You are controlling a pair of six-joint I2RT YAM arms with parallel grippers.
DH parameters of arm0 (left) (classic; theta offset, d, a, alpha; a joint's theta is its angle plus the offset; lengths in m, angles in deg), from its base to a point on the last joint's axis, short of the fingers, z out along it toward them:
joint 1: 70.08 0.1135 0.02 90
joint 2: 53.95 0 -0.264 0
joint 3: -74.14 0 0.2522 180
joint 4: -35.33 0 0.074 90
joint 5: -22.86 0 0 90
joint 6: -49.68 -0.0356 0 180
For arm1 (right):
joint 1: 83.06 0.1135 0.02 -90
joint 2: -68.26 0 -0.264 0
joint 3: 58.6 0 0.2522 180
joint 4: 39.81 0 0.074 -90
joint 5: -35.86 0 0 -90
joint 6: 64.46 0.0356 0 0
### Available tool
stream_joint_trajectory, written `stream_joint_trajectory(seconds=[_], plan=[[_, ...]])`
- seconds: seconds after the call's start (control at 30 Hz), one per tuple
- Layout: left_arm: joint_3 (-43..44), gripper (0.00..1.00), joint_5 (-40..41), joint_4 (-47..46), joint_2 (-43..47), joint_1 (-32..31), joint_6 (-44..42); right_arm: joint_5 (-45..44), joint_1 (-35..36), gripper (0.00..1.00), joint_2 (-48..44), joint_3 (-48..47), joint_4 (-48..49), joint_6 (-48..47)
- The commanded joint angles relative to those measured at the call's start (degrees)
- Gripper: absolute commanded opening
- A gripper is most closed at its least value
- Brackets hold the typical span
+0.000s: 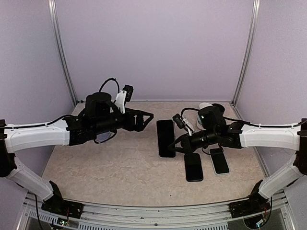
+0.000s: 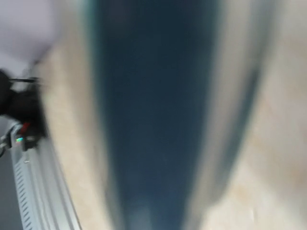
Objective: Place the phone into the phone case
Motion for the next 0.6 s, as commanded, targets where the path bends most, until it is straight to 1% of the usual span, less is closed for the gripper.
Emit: stream_joint_trajectory(seconds=[0.0,0.03,0.17,0.3,0.47,0.57], plan=[[4.9,0.99,9.9,16.2,-8.7,8.3,12.8,1.5,-0.4,0.00,9.1,-0.4,-2.7,16.9],[4.7,0.99,9.1,16.7,-9.8,8.9,13.8,2.3,-0.5,0.00,10.6,0.0,-2.3,19.0],[1.9,0.99,7.5,14.3,-11.2,9.1,15.9,4.2,-0.4,0.00,12.8,3.6,6.0,25.7],[1.2,0.99,7.5,13.7,-11.4,9.1,16.3,2.0,-0.6,0.00,15.0,3.7,6.4,27.7],[2.1,0.99,7.7,14.4,-12.4,9.2,15.9,6.0,-1.0,0.00,19.5,5.4,9.7,30.8],[2.3,0.99,8.0,14.8,-12.9,9.3,15.7,5.8,-1.2,0.00,20.2,5.8,8.2,30.7]])
